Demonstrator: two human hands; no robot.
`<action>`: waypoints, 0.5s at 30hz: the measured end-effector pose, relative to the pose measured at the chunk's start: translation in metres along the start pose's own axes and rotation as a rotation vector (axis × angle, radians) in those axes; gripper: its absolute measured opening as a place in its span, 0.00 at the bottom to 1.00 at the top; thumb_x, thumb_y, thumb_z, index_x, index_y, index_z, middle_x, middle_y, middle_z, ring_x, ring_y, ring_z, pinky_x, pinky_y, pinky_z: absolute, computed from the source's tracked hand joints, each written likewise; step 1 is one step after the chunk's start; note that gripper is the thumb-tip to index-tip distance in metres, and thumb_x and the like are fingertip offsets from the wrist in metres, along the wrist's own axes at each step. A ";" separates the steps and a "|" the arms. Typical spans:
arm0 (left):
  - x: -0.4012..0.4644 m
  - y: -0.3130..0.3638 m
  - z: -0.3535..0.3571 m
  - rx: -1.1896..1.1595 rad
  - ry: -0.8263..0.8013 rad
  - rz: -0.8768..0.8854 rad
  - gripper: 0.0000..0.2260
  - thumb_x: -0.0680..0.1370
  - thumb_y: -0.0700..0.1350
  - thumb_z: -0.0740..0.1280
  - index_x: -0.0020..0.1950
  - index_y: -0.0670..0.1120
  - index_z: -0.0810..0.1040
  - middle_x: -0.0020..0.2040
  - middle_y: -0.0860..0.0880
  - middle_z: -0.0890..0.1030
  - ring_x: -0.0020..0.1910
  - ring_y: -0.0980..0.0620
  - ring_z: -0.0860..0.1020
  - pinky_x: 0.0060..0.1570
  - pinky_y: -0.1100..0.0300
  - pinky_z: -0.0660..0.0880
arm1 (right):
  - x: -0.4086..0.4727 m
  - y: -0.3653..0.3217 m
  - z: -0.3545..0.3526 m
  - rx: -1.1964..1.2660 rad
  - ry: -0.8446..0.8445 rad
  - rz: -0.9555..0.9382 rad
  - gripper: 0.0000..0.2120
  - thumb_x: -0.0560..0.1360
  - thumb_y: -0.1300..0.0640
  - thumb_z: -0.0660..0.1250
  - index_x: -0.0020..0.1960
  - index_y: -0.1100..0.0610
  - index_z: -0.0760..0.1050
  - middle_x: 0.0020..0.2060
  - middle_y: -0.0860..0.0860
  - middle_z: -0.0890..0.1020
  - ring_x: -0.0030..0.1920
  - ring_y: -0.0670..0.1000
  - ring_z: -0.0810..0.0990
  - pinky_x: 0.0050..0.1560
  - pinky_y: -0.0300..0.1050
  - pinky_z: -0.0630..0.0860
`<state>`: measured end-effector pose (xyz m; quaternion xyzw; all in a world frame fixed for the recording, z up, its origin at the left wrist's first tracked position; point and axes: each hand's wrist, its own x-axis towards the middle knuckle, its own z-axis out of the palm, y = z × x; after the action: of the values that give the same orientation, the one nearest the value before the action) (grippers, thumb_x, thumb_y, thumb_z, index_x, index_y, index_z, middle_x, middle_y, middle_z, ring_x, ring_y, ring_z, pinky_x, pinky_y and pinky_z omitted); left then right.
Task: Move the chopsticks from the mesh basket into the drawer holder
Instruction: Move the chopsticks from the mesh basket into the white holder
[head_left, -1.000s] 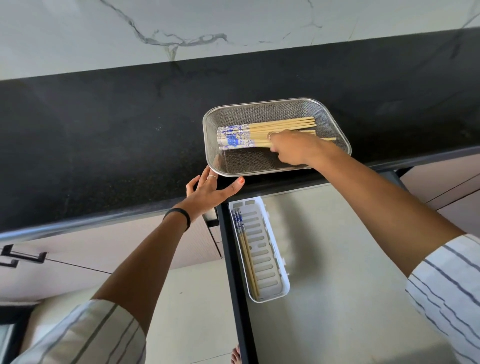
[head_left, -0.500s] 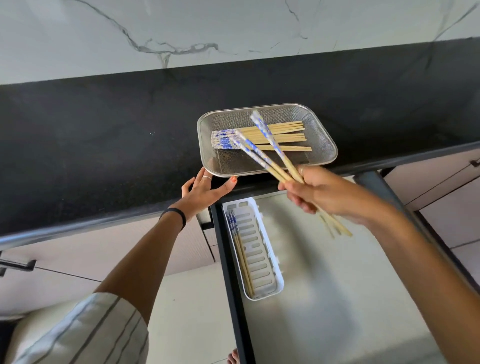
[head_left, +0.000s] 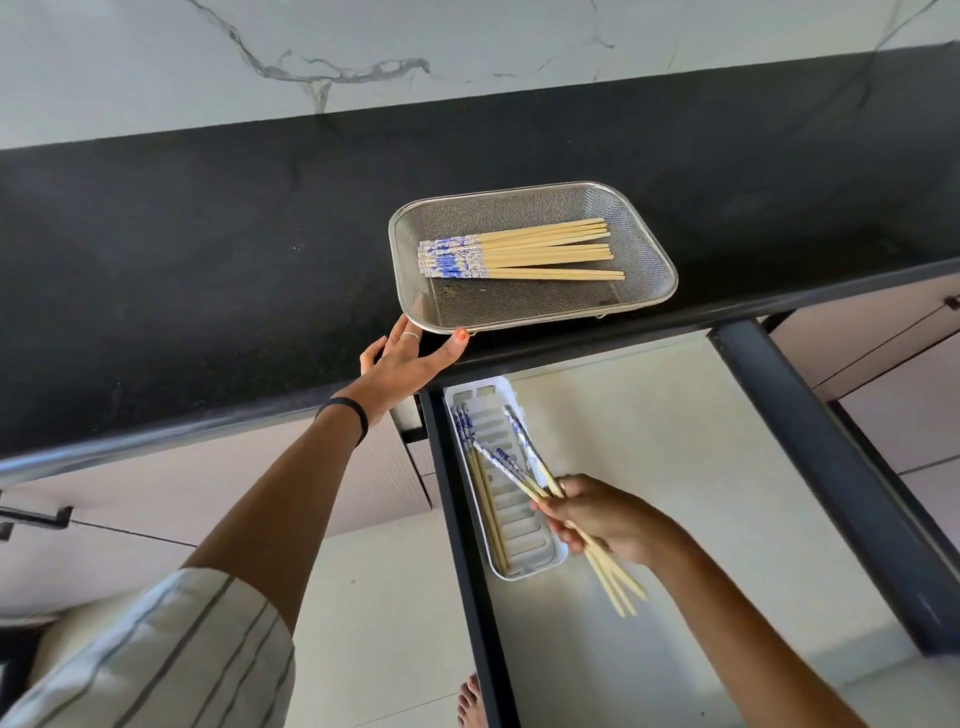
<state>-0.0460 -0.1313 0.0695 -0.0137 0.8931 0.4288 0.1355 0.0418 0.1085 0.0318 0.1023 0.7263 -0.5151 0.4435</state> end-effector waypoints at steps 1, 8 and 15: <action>0.000 -0.001 0.000 0.006 -0.001 0.000 0.36 0.66 0.75 0.50 0.71 0.63 0.54 0.75 0.57 0.53 0.72 0.59 0.47 0.67 0.58 0.38 | 0.012 0.000 0.007 0.030 0.057 -0.007 0.04 0.80 0.63 0.56 0.51 0.62 0.70 0.29 0.53 0.70 0.26 0.47 0.66 0.25 0.37 0.64; 0.000 -0.001 0.000 -0.002 -0.016 -0.009 0.36 0.66 0.74 0.50 0.72 0.63 0.53 0.75 0.56 0.52 0.72 0.58 0.46 0.68 0.57 0.37 | 0.085 -0.003 0.039 0.144 0.297 0.069 0.07 0.76 0.67 0.54 0.44 0.61 0.69 0.34 0.56 0.76 0.30 0.51 0.75 0.32 0.43 0.74; 0.002 -0.001 -0.001 0.011 -0.016 0.008 0.36 0.67 0.74 0.50 0.72 0.61 0.53 0.75 0.58 0.52 0.71 0.62 0.46 0.67 0.60 0.37 | 0.110 -0.006 0.050 -0.017 0.532 0.079 0.10 0.69 0.70 0.61 0.49 0.65 0.74 0.50 0.64 0.81 0.41 0.62 0.83 0.39 0.52 0.81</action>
<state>-0.0475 -0.1325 0.0685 -0.0059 0.8944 0.4243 0.1412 0.0006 0.0304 -0.0510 0.2584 0.8171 -0.4462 0.2578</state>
